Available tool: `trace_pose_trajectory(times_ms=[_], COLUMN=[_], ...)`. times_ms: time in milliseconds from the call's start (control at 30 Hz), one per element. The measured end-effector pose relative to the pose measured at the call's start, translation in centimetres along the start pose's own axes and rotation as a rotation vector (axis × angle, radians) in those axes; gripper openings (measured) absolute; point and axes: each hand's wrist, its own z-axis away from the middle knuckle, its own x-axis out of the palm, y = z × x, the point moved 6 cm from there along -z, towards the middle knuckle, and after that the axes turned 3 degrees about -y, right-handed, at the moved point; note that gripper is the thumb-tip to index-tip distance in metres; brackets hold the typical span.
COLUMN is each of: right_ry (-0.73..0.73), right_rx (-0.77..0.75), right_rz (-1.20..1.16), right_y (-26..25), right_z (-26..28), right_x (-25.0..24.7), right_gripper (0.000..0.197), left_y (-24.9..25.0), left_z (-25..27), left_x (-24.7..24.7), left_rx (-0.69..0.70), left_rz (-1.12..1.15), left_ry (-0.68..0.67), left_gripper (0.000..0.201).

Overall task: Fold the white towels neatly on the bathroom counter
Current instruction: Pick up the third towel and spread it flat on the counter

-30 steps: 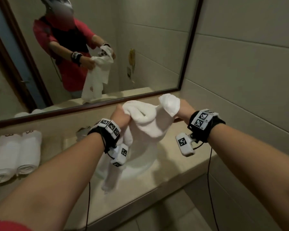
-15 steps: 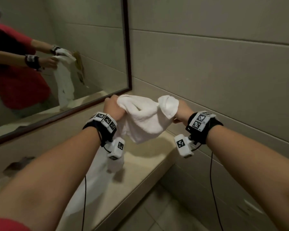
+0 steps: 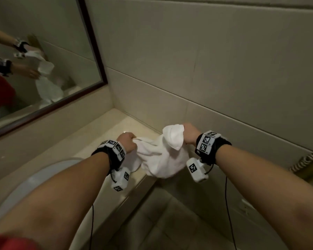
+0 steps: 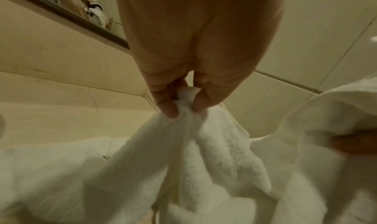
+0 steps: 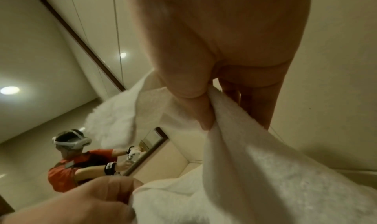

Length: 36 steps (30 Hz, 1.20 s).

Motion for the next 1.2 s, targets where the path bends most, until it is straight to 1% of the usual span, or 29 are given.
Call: trace_pose_trajectory(times_ms=[67, 100, 167, 233, 267, 300, 333, 367, 400, 467, 500, 533, 600, 633, 700, 733, 767, 833, 867, 900, 967, 1033, 1133, 1200], right_ry=[-0.059, -0.081, -0.115, -0.126, -0.135, -0.144, -0.156, -0.173, -0.188, -0.211, -0.210, -0.191, -0.136, -0.115, -0.134, -0.158, -0.163, -0.100, -0.055, -0.012, 0.031, 0.053, 0.084, 0.080], right_rx=[0.001, -0.004, -0.003, 0.009, 0.017, 0.024, 0.026, 0.017, 0.004, -0.029, -0.058, -0.076, -0.122, -0.168, -0.244, -0.266, -0.300, -0.344, -0.358, -0.372, -0.374, -0.378, -0.397, -0.405], right_rz=[0.083, 0.114, 0.161, 0.203, 0.214, 0.236, 0.250, 0.267, 0.285, 0.290, 0.259, 0.207, 0.063, 0.000, -0.052, -0.052, -0.047, 0.021, 0.045, 0.042, 0.014, 0.002, -0.032, -0.074], right_y=[0.7, 1.0, 1.1, 0.6, 0.2, -0.3, -0.9, -1.8, -2.5, -4.3, -5.1, -6.0, -7.9, -9.1, -11.4, -12.4, -13.1, -14.5, -15.1, -15.3, -15.7, -16.2, -16.6, -16.4], right_z=[-0.9, -1.4, -2.2, -2.8, -3.0, -3.1, -3.2, -3.2, -3.4, -3.7, -4.1, -4.8, -5.9, -6.5, -7.2, -7.3, -7.8, -8.3, -8.3, -8.5, -8.8, -8.7, -8.5, -8.2], right_x=[1.1, 1.6, 2.5, 3.0, 3.1, 3.0, 2.9, 2.8, 2.7, 2.2, 2.0, 1.8, 1.1, 0.9, 1.1, 1.4, 1.9, 2.3, 2.3, 2.3, 2.2, 1.7, 0.4, -0.4], right_gripper=[0.019, 0.020, 0.031, 0.033, 0.033, 0.033, 0.035, 0.036, 0.034, 0.015, 0.016, 0.028, 0.048, 0.057, 0.068, 0.066, 0.055, 0.017, 0.005, 0.008, 0.015, 0.019, 0.008, 0.008], left_y=[-0.2, -0.2, 0.1, 0.2, 0.3, 0.6, 0.8, 1.1, 1.6, 2.7, 3.2, 3.6, 4.3, 4.4, 4.8, 4.9, 4.9, 4.6, 4.4, 4.2, 3.2, 1.8, -0.8, -2.9], left_z=[-1.0, -1.3, -2.0, -2.8, -2.9, -3.1, -3.3, -3.7, -4.1, -4.8, -5.1, -5.4, -5.8, -6.0, -5.9, -5.9, -5.8, -5.6, -5.4, -5.2, -4.7, -4.4, -4.5, -4.9], left_x=[0.7, 0.9, 0.9, 0.1, -0.5, -1.1, -1.8, -2.7, -3.6, -5.7, -6.6, -7.6, -8.9, -9.3, -10.0, -10.2, -10.5, -11.1, -11.5, -11.8, -12.6, -12.7, -11.3, -10.3], left_rx=[0.007, 0.021, 0.061, 0.104, 0.125, 0.149, 0.174, 0.199, 0.225, 0.299, 0.338, 0.376, 0.426, 0.443, 0.475, 0.497, 0.518, 0.542, 0.541, 0.531, 0.488, 0.421, 0.290, 0.195], left_rz=[-0.037, -0.051, -0.073, -0.086, -0.085, -0.069, -0.035, 0.002, 0.036, 0.086, 0.106, 0.121, 0.116, 0.119, 0.134, 0.148, 0.164, 0.180, 0.188, 0.190, 0.162, 0.107, 0.005, -0.044], left_ry=[-0.007, -0.011, 0.001, 0.031, 0.048, 0.064, 0.078, 0.094, 0.102, 0.114, 0.120, 0.122, 0.113, 0.102, 0.082, 0.076, 0.070, 0.063, 0.059, 0.054, 0.040, -0.014, -0.118, -0.125], left_gripper=[0.028, 0.026, 0.026, 0.024, 0.019, 0.010, 0.007, 0.014, 0.016, 0.011, 0.006, 0.002, 0.003, 0.002, 0.002, 0.003, 0.003, 0.004, 0.004, 0.005, 0.014, 0.019, 0.014, 0.016])
